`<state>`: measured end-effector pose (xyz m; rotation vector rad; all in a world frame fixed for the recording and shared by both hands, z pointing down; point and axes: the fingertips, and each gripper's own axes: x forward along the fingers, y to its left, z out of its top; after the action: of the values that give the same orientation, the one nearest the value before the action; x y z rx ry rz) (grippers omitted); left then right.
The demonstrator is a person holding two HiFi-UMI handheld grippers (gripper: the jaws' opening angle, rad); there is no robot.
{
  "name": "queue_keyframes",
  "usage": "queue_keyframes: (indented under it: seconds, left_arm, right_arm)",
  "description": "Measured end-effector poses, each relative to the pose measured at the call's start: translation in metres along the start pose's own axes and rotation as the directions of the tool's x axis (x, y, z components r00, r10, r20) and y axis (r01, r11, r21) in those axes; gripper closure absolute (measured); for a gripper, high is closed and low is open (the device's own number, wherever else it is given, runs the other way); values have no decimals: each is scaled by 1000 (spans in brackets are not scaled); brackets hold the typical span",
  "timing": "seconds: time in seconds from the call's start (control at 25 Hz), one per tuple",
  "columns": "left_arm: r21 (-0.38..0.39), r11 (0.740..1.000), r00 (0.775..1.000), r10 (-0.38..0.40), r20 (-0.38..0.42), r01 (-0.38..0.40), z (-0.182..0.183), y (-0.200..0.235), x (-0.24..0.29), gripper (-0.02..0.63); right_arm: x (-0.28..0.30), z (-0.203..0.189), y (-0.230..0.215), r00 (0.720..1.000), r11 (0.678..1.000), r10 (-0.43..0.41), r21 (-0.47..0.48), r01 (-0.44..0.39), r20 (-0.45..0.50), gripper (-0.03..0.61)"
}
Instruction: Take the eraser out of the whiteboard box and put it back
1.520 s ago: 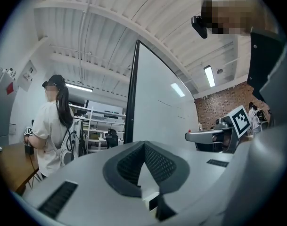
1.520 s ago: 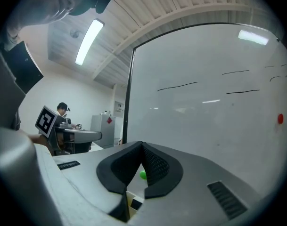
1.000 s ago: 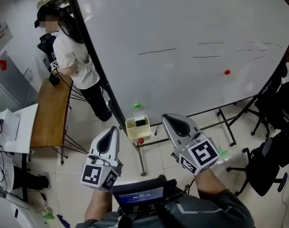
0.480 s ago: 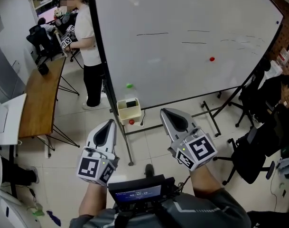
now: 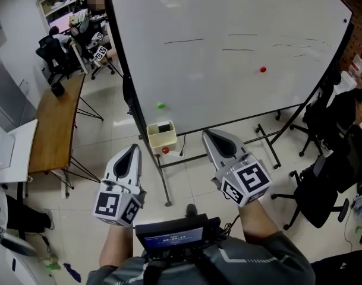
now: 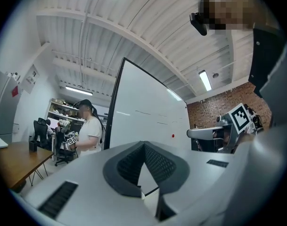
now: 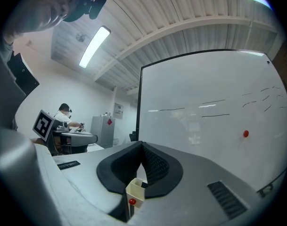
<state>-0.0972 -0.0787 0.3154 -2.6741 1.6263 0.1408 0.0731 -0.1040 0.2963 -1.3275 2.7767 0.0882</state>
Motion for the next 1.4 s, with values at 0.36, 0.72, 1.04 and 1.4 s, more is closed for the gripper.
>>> queue_keyframes:
  seconds: [0.36,0.72,1.04,1.4]
  left_arm:
    - [6,1000,1000,11,9,-11,2,6,6,581]
    - [-5,999,999,-46,10,46,4,-7,10,580]
    - [-3,993,993,-117,-13,117,1,-80,4,580]
    - [-6,997,997,-73,3,73,-6,-234,17,580]
  right_arm:
    - [10,2,-6,1000,1000,6,0,-6,8,558]
    - [-3,13,-7,999,999,-44,-23,44,6,558]
    - [-92,13,-33,992,992,-129,-6,129,-9,558]
    - [-234,13,-104,997,997,-77,18,77,3,558]
